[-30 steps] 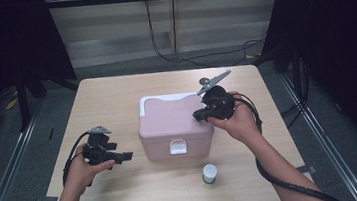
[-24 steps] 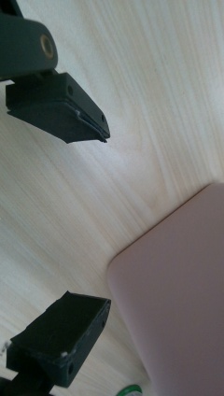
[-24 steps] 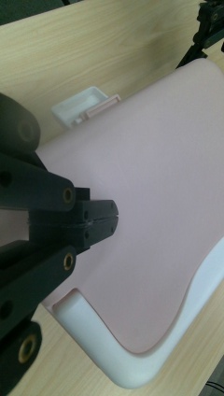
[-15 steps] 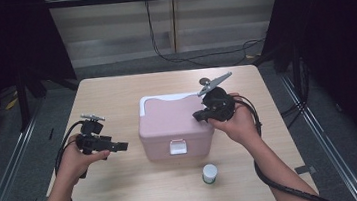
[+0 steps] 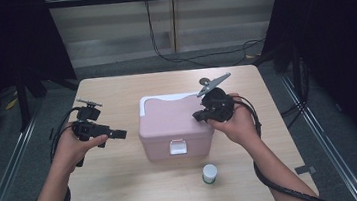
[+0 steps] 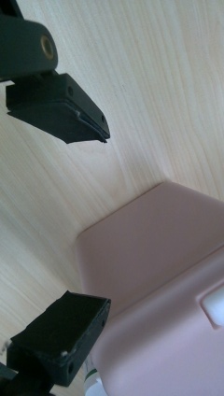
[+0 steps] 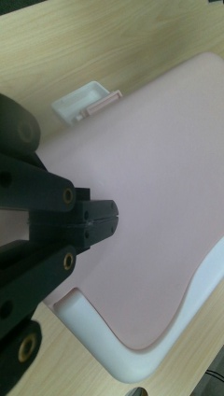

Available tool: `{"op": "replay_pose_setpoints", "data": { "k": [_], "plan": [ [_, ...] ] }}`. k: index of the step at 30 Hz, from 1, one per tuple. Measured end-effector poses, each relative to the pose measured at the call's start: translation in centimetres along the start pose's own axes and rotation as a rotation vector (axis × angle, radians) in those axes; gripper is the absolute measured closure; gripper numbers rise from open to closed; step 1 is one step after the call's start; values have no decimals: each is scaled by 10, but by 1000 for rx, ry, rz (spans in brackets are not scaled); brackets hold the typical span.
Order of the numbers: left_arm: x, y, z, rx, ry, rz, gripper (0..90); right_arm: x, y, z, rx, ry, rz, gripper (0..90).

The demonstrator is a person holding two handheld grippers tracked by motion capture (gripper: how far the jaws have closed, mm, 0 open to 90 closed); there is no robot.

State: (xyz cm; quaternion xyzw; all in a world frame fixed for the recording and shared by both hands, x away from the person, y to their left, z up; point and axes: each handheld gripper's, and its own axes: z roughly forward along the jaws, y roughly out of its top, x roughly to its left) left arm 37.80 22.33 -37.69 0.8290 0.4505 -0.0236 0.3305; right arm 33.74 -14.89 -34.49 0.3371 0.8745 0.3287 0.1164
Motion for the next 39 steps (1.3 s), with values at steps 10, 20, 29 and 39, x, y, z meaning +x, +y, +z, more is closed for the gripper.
{"op": "replay_pose_setpoints", "data": {
  "k": [10, 20, 29, 39],
  "plan": [
    [-3, 17, -6, 19, 26, -2, 167, 1, 1, 0, 11, -1, 4, 900],
    [-10, 34, -7, 22, 30, -10, 187, 0, 1, 0, 7, 3, 4, 900],
    [-16, 49, -6, 32, 48, -15, 200, 0, 0, 0, 4, 4, 16, 900],
    [-30, 68, -3, 27, 50, -3, 208, 0, 0, 0, 0, -2, 12, 900]
  ]
}}
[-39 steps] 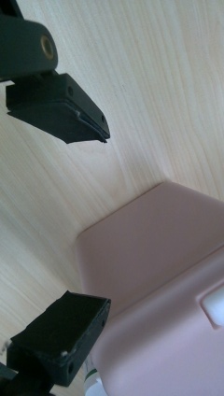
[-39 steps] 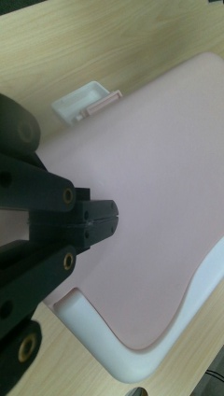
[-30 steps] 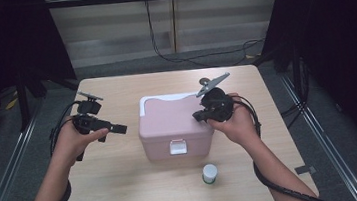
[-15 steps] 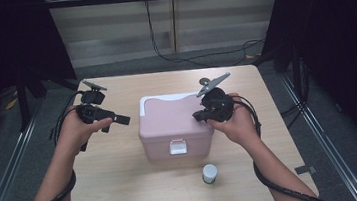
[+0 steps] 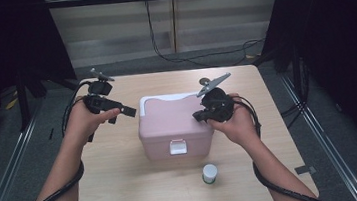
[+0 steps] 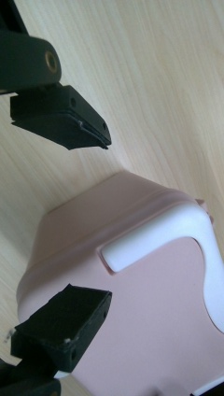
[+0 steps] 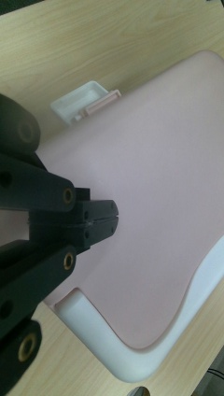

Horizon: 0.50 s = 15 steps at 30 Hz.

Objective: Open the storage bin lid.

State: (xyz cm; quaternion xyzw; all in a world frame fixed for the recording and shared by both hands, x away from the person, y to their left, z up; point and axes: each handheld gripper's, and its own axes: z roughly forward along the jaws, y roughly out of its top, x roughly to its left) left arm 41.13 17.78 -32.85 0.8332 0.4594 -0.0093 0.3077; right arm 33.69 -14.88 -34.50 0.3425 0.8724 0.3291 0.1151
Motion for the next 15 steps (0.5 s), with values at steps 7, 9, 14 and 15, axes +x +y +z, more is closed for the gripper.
{"op": "replay_pose_setpoints", "data": {
  "k": [7, 9, 14, 15],
  "plan": [
    [-9, 13, 4, 5, -1, 6, 216, 0, 1, 0, 6, -5, -4, 900],
    [-12, 17, 6, 0, 3, -2, 217, 0, 1, 0, 4, 0, -1, 900],
    [-19, 25, 10, 11, 13, 6, 217, 0, 0, 0, 2, -5, -4, 900],
    [-21, 27, 11, 8, 12, 6, 217, 1, 1, 0, 3, -6, -5, 900]
  ]
}}
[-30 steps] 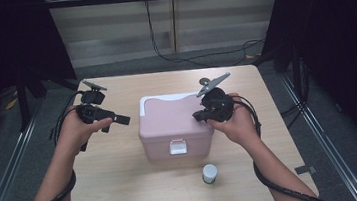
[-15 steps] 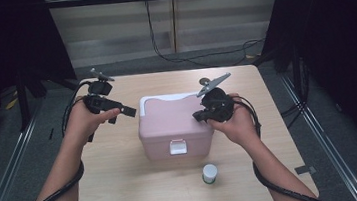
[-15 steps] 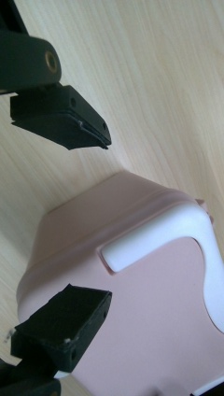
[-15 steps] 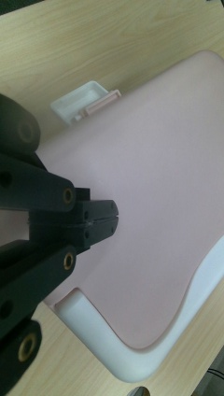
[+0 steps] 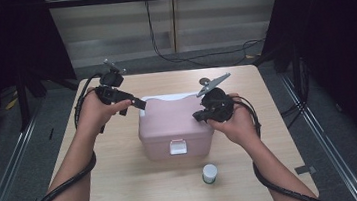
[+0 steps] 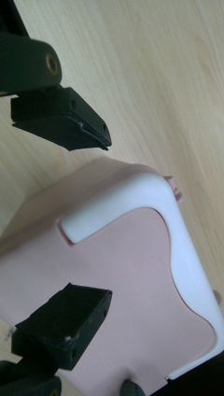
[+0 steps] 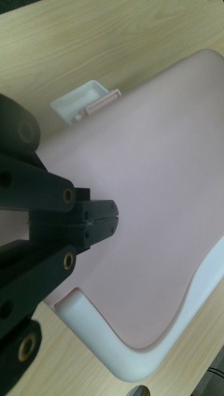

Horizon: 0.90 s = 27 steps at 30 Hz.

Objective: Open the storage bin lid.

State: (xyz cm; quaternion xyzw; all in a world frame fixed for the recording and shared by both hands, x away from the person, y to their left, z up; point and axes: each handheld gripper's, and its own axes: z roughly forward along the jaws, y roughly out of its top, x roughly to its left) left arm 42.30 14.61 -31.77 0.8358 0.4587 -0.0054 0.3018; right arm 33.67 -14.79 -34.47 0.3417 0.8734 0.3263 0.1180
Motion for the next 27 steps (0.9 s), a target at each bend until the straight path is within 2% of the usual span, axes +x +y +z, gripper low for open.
{"op": "replay_pose_setpoints", "data": {
  "k": [7, 13, 17, 27],
  "plan": [
    [-7, 7, 12, 9, 7, -13, 224, 0, 0, 0, -2, -3, 1, 900],
    [-4, 7, 24, 25, 6, -32, 229, 0, -2, 0, -10, 5, 9, 900],
    [-2, 8, 30, 24, 12, -42, 242, 1, -1, -1, -4, -6, 9, 900],
    [-4, 9, 40, 38, 3, -36, 274, -1, -2, 0, -8, 8, 25, 900]
  ]
}}
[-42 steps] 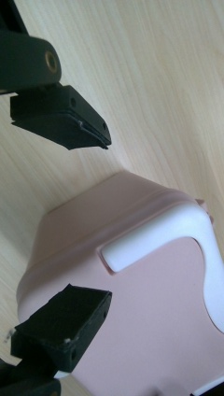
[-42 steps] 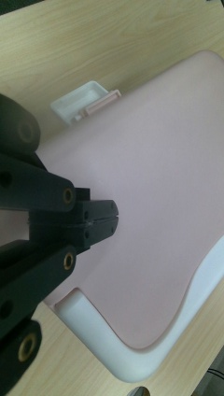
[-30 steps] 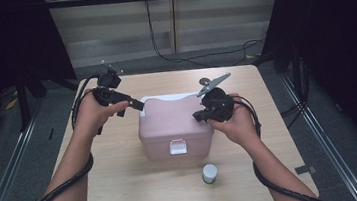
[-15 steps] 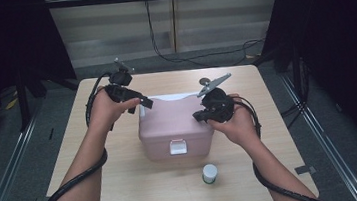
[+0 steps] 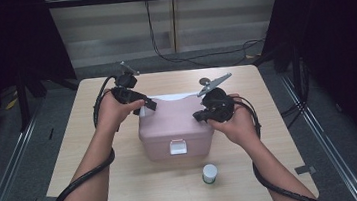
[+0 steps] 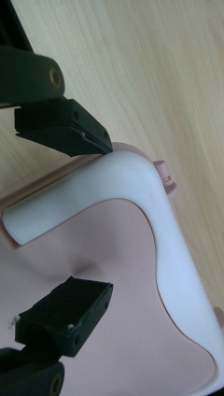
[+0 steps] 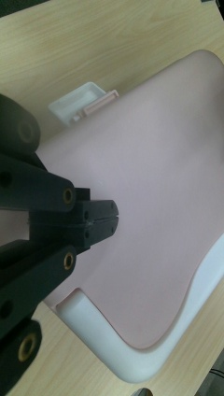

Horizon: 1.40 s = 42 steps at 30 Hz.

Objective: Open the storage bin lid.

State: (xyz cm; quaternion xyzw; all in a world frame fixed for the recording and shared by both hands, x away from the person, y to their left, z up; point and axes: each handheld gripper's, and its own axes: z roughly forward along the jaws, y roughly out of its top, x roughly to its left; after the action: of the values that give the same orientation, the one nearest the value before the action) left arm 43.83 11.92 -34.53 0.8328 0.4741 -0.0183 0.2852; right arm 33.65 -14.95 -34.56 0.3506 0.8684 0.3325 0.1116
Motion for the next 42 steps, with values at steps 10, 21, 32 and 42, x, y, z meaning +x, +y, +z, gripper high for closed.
{"op": "replay_pose_setpoints", "data": {
  "k": [10, 21, 32, 42],
  "plan": [
    [-10, 2, -13, -6, 22, 45, 280, 0, 1, 0, 9, -3, 4, 900],
    [-14, -1, -25, -39, 21, 50, 307, 0, 2, 0, 17, -2, 18, 900],
    [-19, -6, -48, -58, -15, 82, 364, -1, 2, 1, 17, 0, 24, 900],
    [-13, -12, -48, -72, 18, 96, 375, 0, 2, 0, 15, -4, 20, 900]
  ]
}}
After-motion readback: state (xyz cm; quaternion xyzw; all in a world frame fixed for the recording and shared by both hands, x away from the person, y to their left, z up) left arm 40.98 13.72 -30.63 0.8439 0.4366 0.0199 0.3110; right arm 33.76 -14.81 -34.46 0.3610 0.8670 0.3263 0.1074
